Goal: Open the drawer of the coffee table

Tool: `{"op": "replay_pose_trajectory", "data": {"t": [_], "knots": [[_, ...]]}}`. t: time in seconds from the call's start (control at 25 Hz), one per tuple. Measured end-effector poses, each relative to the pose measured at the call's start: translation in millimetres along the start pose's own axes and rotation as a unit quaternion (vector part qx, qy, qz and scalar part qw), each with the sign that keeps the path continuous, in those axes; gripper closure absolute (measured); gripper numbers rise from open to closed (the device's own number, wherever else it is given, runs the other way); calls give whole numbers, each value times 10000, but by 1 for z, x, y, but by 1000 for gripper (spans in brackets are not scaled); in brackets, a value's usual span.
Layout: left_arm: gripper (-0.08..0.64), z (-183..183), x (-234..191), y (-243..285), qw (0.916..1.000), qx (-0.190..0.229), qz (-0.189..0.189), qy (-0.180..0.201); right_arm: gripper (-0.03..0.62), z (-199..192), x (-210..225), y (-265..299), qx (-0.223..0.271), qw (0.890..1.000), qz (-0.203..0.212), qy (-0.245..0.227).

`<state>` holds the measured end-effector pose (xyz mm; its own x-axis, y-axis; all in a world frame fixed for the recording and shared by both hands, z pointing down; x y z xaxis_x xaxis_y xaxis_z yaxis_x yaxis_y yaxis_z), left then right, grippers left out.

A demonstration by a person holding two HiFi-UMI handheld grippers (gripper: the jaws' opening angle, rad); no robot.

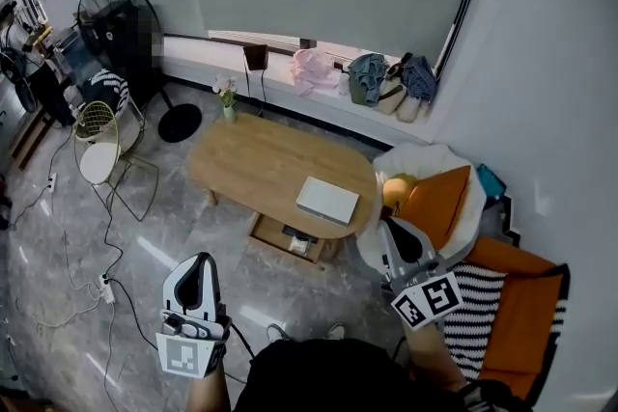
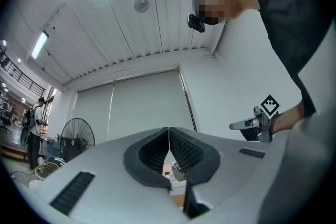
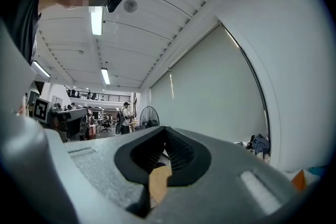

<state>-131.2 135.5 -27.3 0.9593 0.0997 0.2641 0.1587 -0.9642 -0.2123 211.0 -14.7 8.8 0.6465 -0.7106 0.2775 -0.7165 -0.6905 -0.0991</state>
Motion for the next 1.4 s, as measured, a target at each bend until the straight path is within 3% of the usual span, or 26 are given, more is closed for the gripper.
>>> {"op": "replay_pose_trajectory", "data": {"t": [0.6,1.4], "knots": [[549,-5,-13,-2,10000,59,-12,-16,588,-6,-20,18,-81,9996,112,-235],[549,-10,-22,10,10000,65,42,53,588,-9,-9,36,-22,9995,32,-327]]}}
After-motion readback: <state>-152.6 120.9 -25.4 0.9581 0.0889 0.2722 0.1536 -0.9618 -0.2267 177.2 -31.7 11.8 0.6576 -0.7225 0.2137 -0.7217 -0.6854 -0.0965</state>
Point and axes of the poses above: the fingertips, and each gripper's own axes: y forward along the fingers, x to its right, z out of its top, the point moved 10 cm from there along -y, backward along the fingers, and after that the axes turned 10 degrees about y, right-handed, at the moved point
